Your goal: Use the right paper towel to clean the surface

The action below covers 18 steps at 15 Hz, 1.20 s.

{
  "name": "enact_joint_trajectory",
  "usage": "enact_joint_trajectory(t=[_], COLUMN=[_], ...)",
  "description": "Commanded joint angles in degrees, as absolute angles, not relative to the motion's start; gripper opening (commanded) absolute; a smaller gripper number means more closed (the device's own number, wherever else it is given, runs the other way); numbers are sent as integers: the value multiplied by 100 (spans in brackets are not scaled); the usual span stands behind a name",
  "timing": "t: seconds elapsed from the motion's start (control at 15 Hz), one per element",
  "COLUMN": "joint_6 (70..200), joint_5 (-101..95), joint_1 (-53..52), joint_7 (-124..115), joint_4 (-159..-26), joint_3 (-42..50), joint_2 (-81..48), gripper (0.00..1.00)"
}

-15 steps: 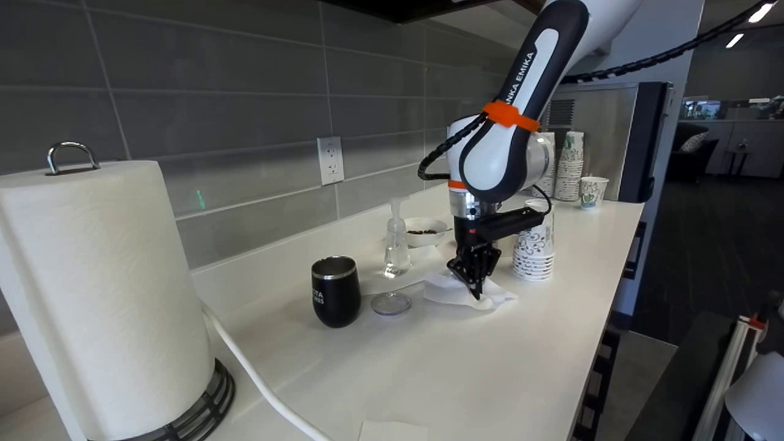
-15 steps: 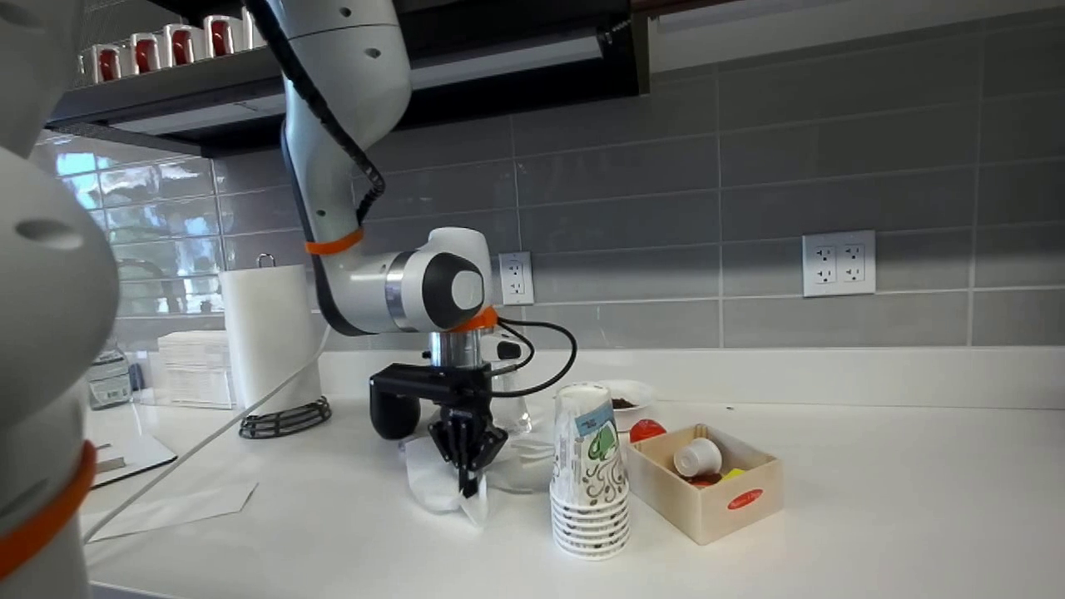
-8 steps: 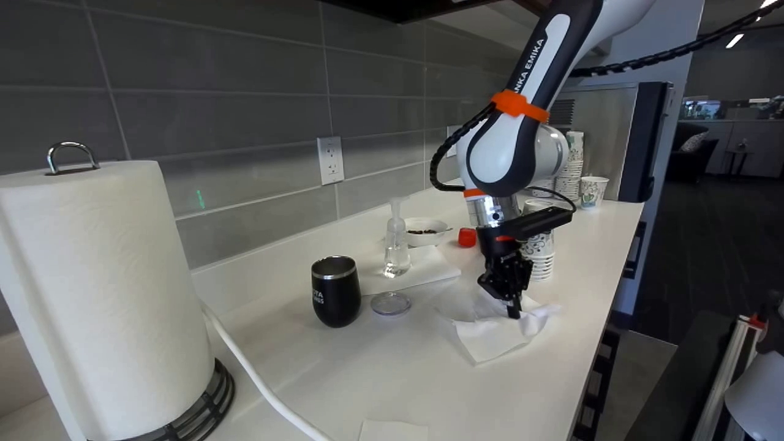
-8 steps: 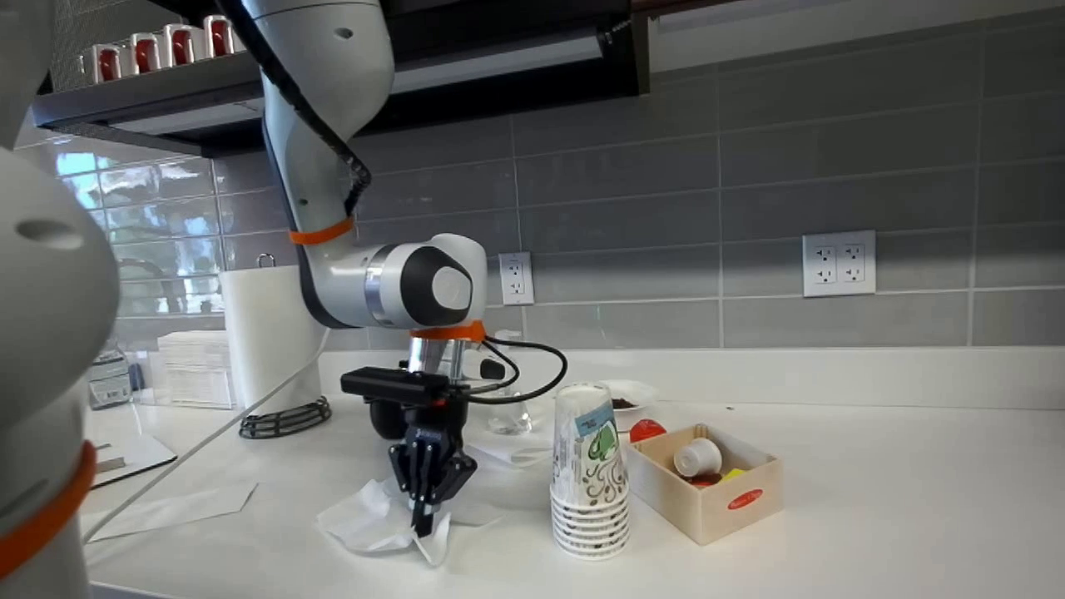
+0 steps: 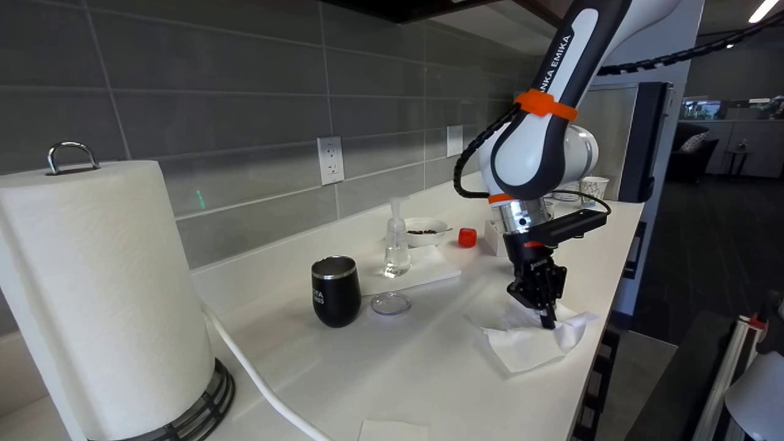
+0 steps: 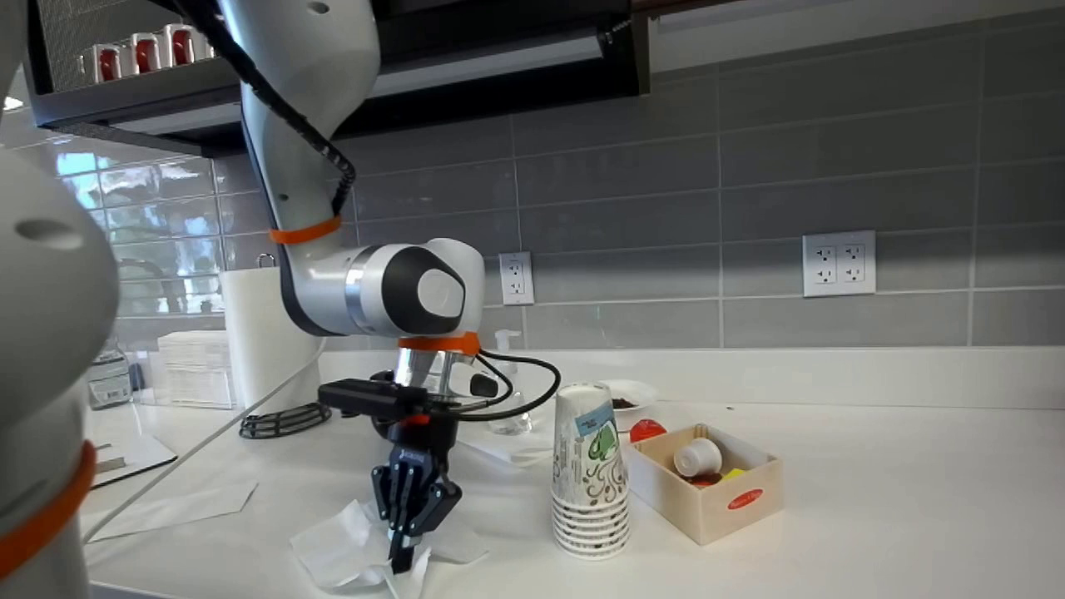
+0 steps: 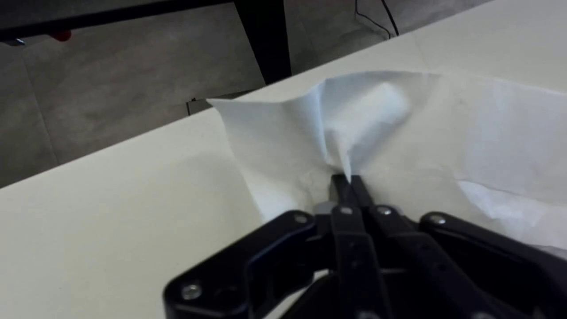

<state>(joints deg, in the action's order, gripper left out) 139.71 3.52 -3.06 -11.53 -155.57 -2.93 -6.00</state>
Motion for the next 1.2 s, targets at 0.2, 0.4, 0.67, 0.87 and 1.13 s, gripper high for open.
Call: enact_joint_trajectory(t=[0.2, 0.4, 0.67, 0.87, 1.13], joint_6=[15661, 15967, 15949, 15871, 15813], joint_5=[642, 505, 737, 1102, 1933], joint_1=[-337, -464, -510, -460, -382], joint_7=[-1040, -1033, -587, -116, 532], joint_4=[-15479, -15131, -14784, -14747, -14913], joint_3=[-341, -479, -858, -1235, -1723], joint_2=[-792, -1119, -1442, -1542, -1627], gripper=[0, 0, 0, 0, 0])
